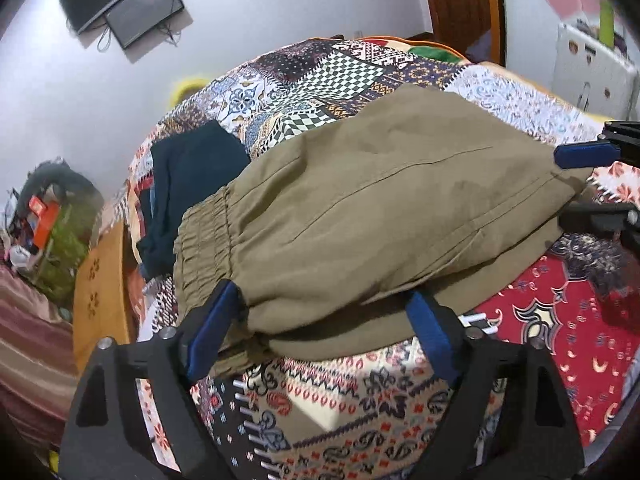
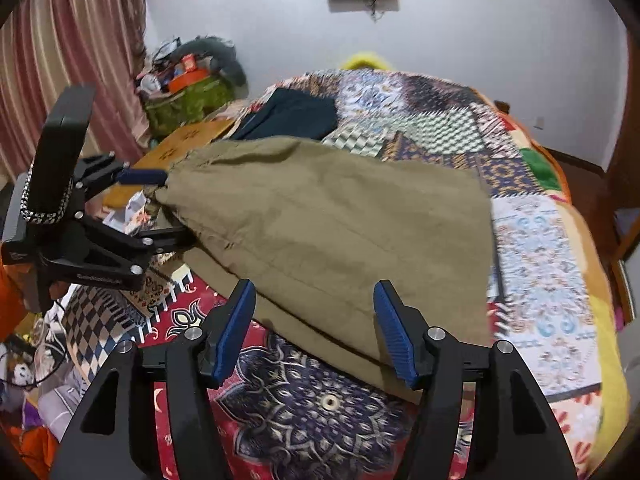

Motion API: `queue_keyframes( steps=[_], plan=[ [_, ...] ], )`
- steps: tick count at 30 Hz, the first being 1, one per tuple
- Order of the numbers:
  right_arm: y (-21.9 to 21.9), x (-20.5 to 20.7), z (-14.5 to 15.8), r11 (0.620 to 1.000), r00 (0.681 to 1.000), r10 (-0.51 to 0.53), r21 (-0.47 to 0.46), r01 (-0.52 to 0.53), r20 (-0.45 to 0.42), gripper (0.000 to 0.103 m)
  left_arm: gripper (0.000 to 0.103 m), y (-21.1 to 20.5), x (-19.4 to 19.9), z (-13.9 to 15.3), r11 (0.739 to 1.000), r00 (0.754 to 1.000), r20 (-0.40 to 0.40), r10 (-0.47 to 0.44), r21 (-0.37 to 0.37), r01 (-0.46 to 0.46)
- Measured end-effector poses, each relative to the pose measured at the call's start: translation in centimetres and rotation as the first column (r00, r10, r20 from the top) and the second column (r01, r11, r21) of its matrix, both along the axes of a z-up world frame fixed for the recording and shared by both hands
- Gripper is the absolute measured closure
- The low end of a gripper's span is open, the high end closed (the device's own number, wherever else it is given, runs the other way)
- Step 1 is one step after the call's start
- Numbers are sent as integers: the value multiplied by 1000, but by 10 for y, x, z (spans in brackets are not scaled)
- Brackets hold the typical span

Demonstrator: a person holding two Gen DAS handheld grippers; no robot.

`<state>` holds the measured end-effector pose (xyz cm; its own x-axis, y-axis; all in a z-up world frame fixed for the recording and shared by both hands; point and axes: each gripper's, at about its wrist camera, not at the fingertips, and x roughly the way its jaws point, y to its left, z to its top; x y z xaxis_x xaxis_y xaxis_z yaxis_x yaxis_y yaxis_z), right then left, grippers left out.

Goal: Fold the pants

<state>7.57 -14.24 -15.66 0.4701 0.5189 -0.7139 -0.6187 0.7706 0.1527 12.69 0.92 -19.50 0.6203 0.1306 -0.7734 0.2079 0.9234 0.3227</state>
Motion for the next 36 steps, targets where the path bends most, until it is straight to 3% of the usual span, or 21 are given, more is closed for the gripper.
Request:
queue_keyframes(
  steps=[4,8,13,15,17,19,21,28,36],
  plan=[
    [13,2,-8,999,999,35,-22,-36,-22,45,16,-2,7,3,999,1000,-11,-29,-20,28],
    [24,4,-11,995,997,75,-64,-75,5,45,36,3,16,18,990,999,-35,-40,-140,35],
    [36,6,-8,990,993,105,-96,-98,62,45,52,2,22,31,979,998,-32,-50,-200,42],
    [39,9,-7,989,991,110,-111,-101,77,46,65,-1,20,34,976,997,-28,-67,-209,60],
    [39,10,-6,989,990,107,-115,-96,96,61,77,-5,17,34,975,996,-27,-89,-205,81],
    [37,10,-4,989,989,105,-115,-93,100,82,81,-9,13,33,978,995,-26,-99,-185,93],
    [34,9,0,991,990,101,-103,-90,103,91,87,-12,10,32,980,994,-29,-107,-172,100],
    [26,-8,18,993,984,98,-75,-87,151,95,90,-15,-5,44,976,993,3,-122,-182,121],
    [28,-13,0,992,991,98,-82,-92,86,91,83,-9,-12,23,969,993,-60,-100,-234,83]
  ],
)
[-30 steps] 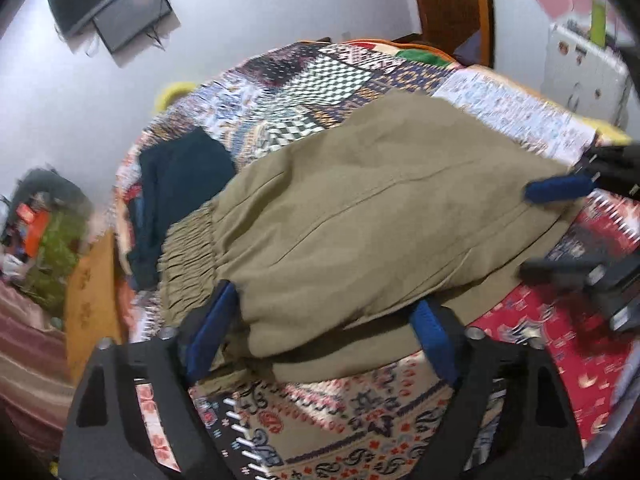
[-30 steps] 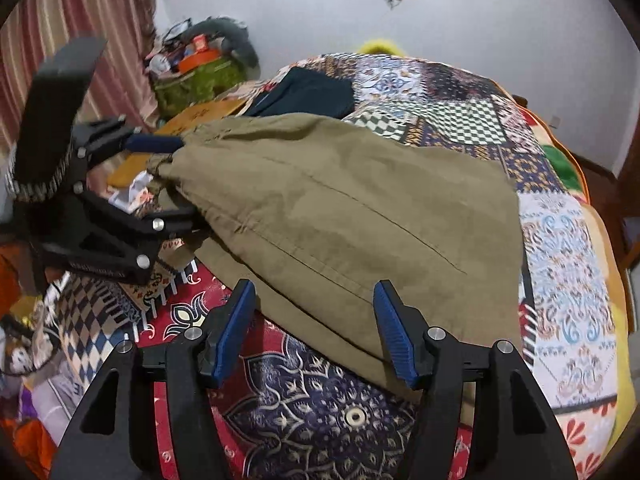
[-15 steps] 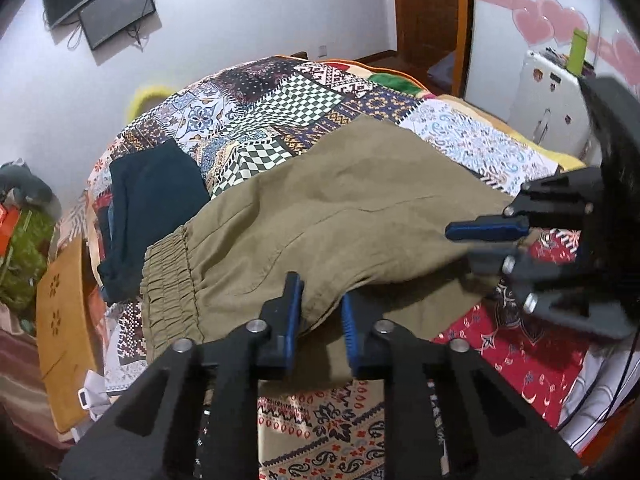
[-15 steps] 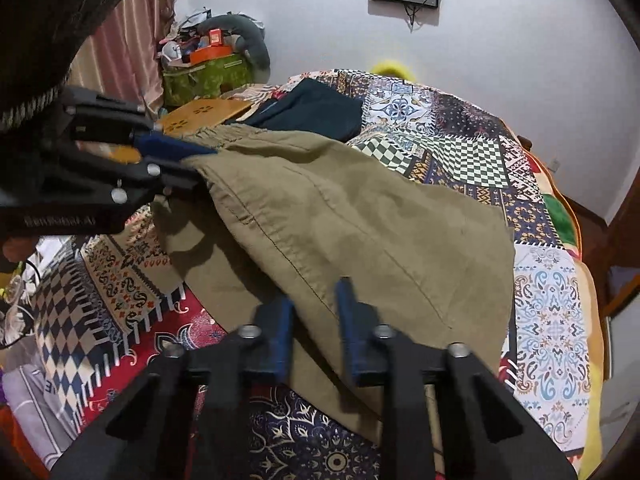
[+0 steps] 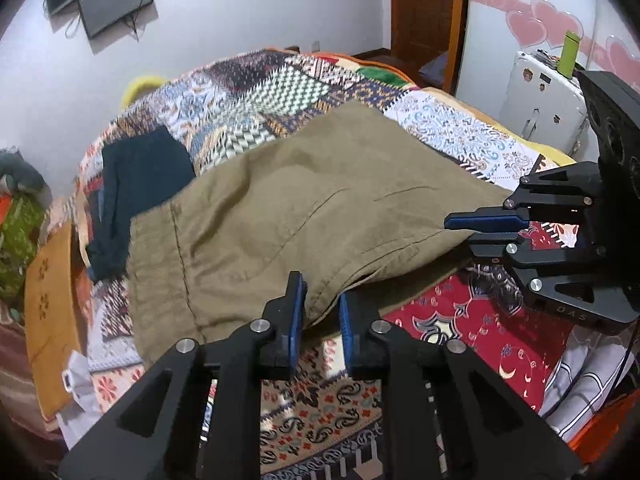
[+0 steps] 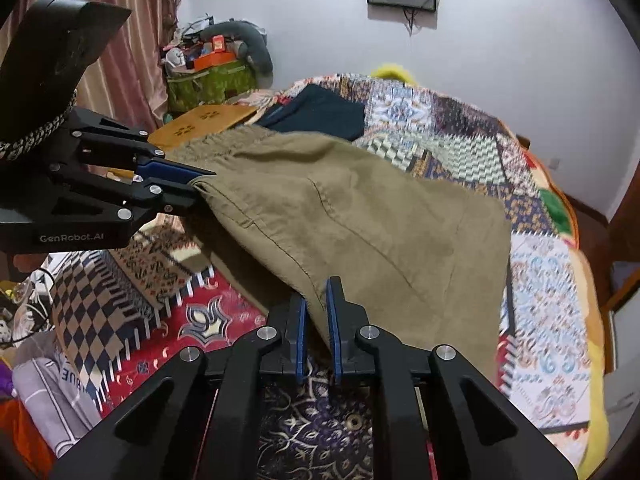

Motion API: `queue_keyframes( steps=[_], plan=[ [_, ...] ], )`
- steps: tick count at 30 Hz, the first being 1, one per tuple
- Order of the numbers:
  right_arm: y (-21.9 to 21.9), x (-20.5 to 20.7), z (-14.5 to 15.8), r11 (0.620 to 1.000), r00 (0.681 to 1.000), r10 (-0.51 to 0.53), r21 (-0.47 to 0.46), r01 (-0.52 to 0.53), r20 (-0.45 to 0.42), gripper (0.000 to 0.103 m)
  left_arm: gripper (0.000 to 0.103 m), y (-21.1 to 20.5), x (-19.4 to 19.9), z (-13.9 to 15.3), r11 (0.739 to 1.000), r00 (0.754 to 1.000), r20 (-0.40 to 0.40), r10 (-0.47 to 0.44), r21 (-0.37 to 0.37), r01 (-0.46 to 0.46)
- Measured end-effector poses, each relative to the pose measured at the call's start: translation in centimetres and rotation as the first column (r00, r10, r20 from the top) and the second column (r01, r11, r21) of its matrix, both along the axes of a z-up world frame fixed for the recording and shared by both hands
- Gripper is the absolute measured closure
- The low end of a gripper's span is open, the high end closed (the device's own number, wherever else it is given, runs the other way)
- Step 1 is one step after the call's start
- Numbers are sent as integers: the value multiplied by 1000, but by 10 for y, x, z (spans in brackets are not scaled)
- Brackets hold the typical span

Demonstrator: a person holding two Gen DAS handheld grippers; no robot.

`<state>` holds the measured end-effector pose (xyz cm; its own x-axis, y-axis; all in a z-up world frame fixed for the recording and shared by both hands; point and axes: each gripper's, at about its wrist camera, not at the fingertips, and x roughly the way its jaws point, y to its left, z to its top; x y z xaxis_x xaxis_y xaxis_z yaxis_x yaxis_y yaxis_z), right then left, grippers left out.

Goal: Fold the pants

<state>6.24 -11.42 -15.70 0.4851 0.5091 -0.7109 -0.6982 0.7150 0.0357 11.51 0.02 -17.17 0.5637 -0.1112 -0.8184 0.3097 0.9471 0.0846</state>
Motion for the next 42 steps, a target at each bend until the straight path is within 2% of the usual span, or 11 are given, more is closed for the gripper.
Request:
queue_keyframes(
  steps=[5,10,13,15,18,23,27,33,38,40,42],
  plan=[
    [-7,-4,1,999,999,-20,43,21,-29,84,82,9,-13,2,998,999,-5,37,-50,-37],
    [-16,-8,10,995,998,-31,97,37,-61,77,72,22,-22,12,993,998,-3,66,-99,-66],
    [-19,-8,18,990,997,-39,132,48,-70,76,57,37,-25,22,985,994,15,110,-136,-107],
    [-22,-8,22,987,996,-51,152,61,-73,74,44,47,-26,29,977,988,37,152,-157,-144],
    [-25,-5,27,979,995,-72,186,85,-75,69,32,70,-22,37,958,968,64,241,-177,-227],
    [-26,9,29,962,987,-126,230,147,-102,64,31,105,-7,31,911,930,32,366,-219,-351],
    [-20,19,22,954,980,-151,240,178,-126,57,31,119,5,12,884,917,-38,398,-251,-394],
    [-9,27,7,967,981,-135,195,161,-138,57,31,113,11,-15,895,924,-83,372,-233,-381],
    [-8,33,-12,975,973,-135,150,164,-187,57,31,112,12,-18,895,928,-77,366,-243,-373],
    [-9,35,-21,978,966,-135,127,165,-220,53,35,113,13,-19,897,930,-78,359,-246,-367],
    [-11,32,-25,980,968,-134,114,160,-212,49,46,113,14,-20,902,937,-86,337,-255,-348]
  ],
)
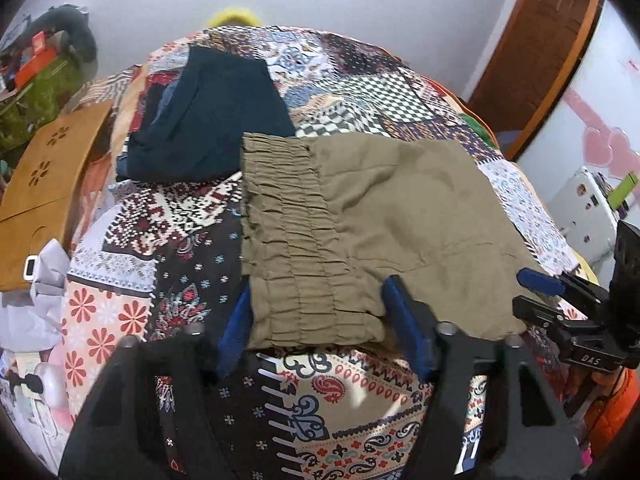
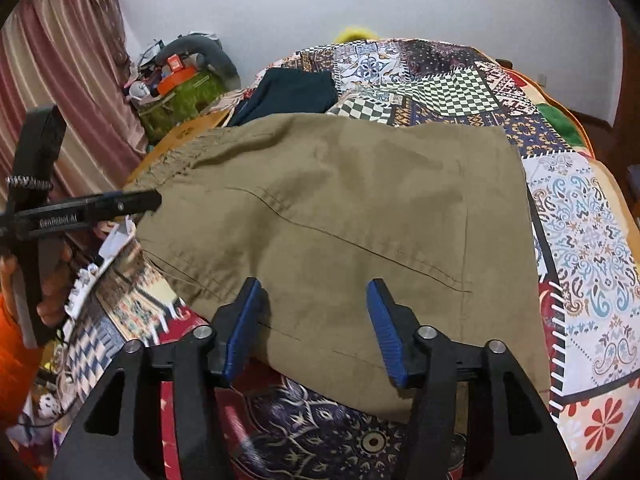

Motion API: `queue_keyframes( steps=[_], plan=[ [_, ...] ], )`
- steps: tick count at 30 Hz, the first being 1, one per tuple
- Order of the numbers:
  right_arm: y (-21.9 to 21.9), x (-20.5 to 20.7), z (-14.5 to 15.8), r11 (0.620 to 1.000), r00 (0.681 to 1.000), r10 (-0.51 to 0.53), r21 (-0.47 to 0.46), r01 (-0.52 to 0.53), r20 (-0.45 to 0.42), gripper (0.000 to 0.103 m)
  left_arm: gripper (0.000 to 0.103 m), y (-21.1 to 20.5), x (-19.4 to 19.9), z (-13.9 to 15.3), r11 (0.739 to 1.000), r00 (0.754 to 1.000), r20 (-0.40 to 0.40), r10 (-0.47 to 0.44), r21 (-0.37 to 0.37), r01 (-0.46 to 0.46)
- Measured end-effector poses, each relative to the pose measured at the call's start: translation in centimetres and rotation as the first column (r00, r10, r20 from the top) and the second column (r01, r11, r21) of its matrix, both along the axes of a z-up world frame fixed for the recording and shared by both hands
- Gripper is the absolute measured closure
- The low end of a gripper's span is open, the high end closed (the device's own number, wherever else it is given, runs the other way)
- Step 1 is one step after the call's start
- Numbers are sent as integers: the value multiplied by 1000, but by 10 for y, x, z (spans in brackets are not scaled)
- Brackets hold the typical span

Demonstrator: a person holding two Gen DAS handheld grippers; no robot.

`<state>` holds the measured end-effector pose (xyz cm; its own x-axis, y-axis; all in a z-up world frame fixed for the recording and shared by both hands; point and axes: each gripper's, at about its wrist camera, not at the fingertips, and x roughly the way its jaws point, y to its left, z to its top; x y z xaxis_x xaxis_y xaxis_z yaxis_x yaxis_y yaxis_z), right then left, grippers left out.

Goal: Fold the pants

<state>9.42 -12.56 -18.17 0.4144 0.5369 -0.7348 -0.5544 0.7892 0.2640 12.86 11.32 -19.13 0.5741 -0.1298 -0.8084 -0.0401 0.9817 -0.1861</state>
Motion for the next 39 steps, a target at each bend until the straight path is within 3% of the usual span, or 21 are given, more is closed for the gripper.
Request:
queue_keyframes(
  steps=[3,11,17,19,31,39],
  plan=[
    [-6,-2,0,1000,1000,2,-15,-2,8,47,53,-3,-3,4,999,1000,19,-9,51,8],
    [-42,-5,-4,996,996,-85,-30,84,-26,47,54,4,-12,6,995,1000,28,-11,97,9],
    [-69,-9,-13,985,989,-141,-105,136,-41,47,53,5,-18,4,989,999,36,11,145,-16],
    [-76,-12,-14,984,989,-142,-114,137,-39,52,52,5,-20,2,990,999,38,19,142,-24],
    [-86,-22,-18,985,987,-152,-93,147,-44,52,49,12,-22,-7,994,997,36,62,85,-65],
    [-82,-22,-5,980,987,-157,-128,154,-21,49,49,12,-16,10,993,997,26,74,90,-76]
  ],
)
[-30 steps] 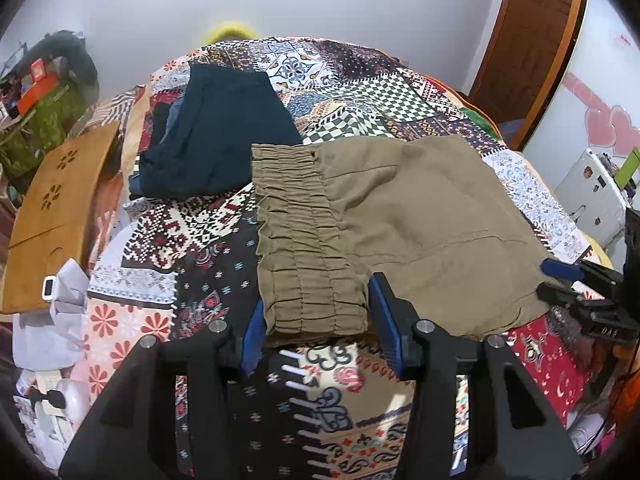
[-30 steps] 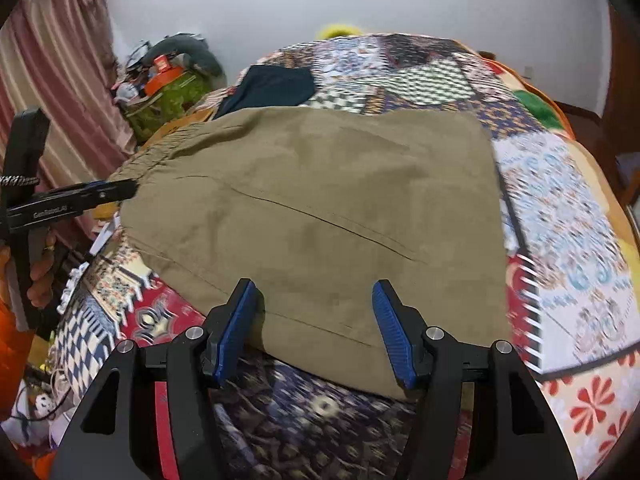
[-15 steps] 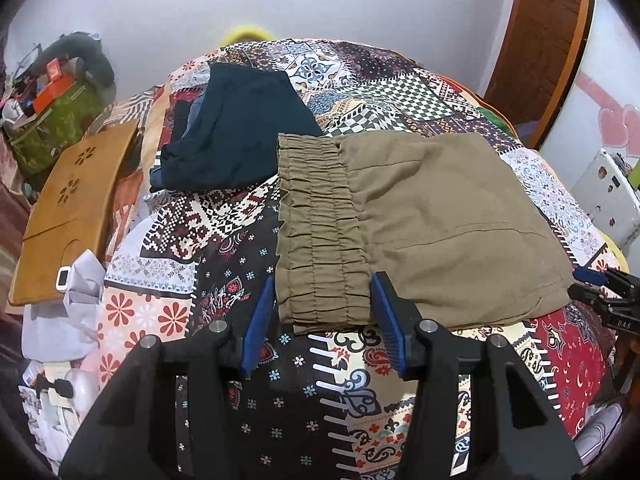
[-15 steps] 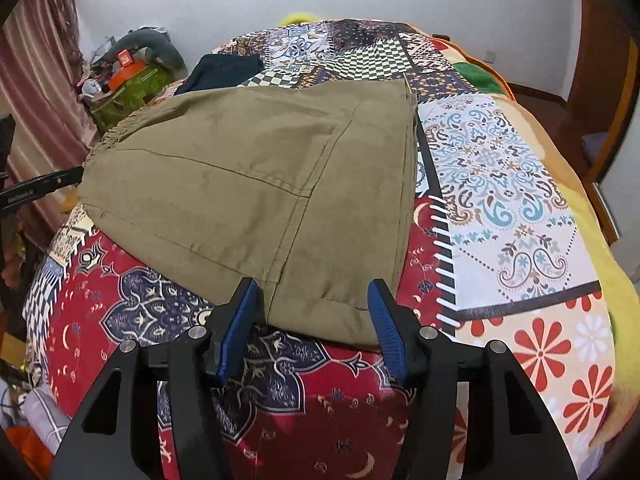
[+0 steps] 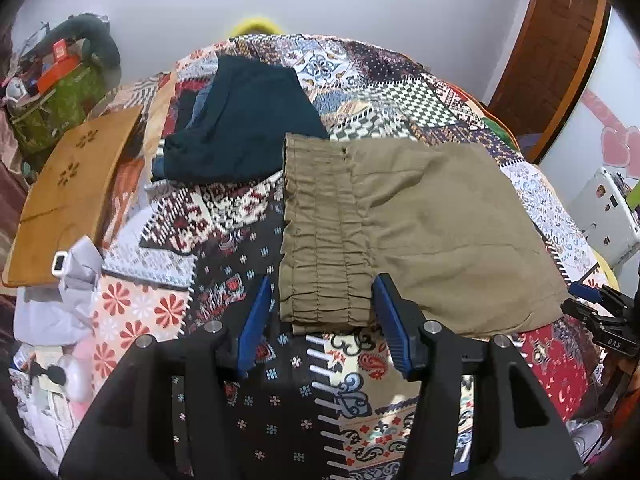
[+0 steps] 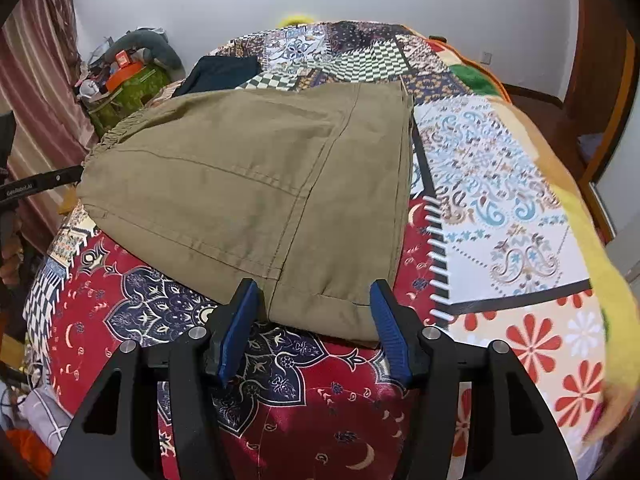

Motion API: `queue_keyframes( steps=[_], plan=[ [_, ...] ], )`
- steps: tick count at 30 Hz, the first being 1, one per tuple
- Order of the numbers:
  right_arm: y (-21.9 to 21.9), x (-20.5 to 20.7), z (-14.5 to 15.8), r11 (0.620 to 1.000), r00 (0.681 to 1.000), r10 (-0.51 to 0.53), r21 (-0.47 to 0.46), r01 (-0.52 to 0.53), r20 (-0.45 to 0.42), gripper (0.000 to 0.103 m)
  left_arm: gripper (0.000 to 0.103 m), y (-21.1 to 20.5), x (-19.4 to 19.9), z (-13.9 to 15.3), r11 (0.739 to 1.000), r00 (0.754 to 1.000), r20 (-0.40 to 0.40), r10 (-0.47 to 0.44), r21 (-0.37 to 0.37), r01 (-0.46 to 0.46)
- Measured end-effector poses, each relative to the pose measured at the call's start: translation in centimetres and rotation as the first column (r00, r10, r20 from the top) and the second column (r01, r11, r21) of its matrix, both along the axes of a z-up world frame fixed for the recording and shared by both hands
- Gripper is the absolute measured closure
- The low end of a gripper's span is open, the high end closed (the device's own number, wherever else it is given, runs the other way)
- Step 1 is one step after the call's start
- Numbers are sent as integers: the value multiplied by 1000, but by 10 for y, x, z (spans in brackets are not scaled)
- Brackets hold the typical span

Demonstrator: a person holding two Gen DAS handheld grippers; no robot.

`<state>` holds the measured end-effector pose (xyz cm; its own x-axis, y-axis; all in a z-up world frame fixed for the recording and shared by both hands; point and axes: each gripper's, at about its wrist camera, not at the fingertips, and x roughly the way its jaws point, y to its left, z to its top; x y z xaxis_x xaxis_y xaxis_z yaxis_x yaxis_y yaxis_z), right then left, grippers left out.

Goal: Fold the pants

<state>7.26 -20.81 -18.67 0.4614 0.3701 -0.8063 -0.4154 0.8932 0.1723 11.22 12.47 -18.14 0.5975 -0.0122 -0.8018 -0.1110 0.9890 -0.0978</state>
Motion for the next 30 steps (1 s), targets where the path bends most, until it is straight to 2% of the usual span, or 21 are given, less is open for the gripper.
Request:
queue_keyframes(
  steps=[6,8,14,18,22,27,30],
  plan=[
    [-3,13,21,1000,998,-4,3,3,56,49,47,3,15,37,1000,997,74,-4,10,3],
    [-4,22,29,1000,997,-7,10,6,79,48,44,6,25,48,1000,995,96,-2,26,0],
    [-3,59,47,1000,988,-11,12,9,153,47,38,7,61,60,996,992,124,-11,92,-1],
    [-3,91,54,1000,983,-20,23,16,181,46,35,10,90,51,991,995,102,-3,131,-11],
    [1,124,52,1000,982,-15,24,11,187,44,35,20,120,34,994,999,45,7,104,-12],
    [8,171,35,999,991,-4,47,-3,136,44,35,30,152,9,998,999,-32,15,60,-13],
    [10,199,20,998,996,-9,55,4,86,44,35,31,165,-5,998,997,-69,19,61,-15]
  ],
)
